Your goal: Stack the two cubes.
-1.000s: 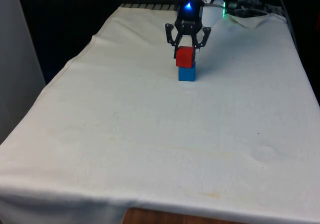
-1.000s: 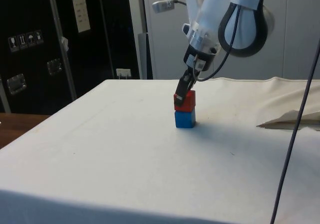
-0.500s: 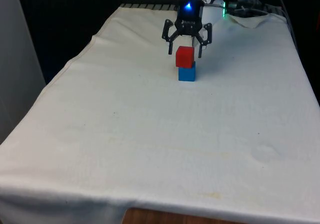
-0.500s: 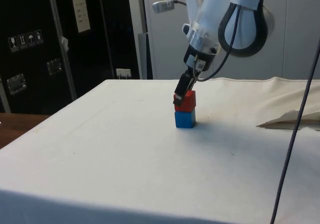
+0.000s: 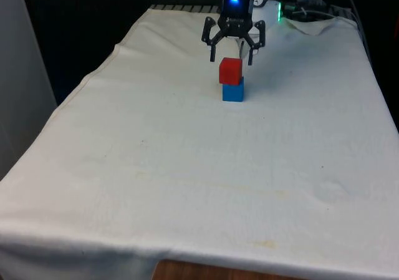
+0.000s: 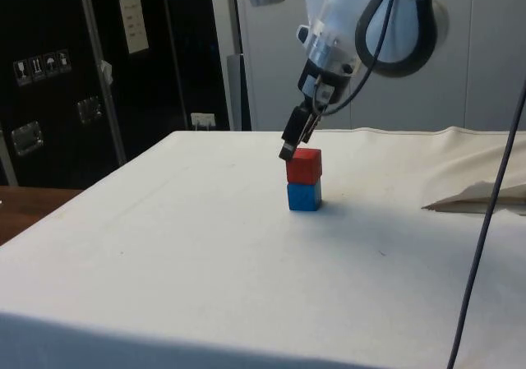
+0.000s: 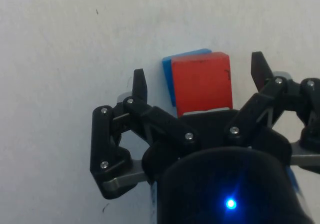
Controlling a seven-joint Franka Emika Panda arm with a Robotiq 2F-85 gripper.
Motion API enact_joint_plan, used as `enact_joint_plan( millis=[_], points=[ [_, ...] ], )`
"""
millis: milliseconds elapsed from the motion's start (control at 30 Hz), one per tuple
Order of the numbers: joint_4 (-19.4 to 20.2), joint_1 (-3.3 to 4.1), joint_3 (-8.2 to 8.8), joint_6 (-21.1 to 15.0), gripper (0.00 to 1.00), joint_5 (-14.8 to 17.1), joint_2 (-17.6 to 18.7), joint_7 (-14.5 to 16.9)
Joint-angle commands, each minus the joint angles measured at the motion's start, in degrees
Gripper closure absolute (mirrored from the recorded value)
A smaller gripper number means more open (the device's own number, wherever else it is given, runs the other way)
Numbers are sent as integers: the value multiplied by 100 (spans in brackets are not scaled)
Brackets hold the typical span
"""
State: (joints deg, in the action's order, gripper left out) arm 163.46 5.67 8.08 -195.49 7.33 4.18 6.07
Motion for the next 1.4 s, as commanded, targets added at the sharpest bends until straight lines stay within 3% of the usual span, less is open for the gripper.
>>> enact_joint_plan(
  millis=[0,67,100,300,400,433,667,700,733,800,933,967,1000,1233,1267,1300,1367],
  points=[
    [6,-11,23,160,0,17,-115,29],
    [0,-6,6,160,0,0,-149,0],
    [-6,-17,34,384,0,11,-286,40],
    [-80,-40,40,865,0,-6,-539,57],
    [-103,-11,29,934,0,0,-596,29],
    [-138,-46,46,1054,0,-17,-590,57],
    [-355,-69,52,1604,0,-52,-699,52],
    [-344,-17,34,1570,0,0,-733,40],
    [-378,-69,52,1667,0,-57,-710,46],
    [-470,-74,57,1879,0,-74,-733,40],
    [-596,-74,57,2154,0,-86,-756,29],
    [-556,-17,46,2057,0,0,-791,52],
    [-625,-74,57,2223,0,-92,-756,23],
    [-894,-69,69,2779,0,-120,-745,0],
    [-859,-17,57,2722,0,0,-796,57],
    [-928,-69,69,2853,0,-120,-745,-6],
    [-1020,-63,69,3048,0,-120,-739,-6]
  ],
)
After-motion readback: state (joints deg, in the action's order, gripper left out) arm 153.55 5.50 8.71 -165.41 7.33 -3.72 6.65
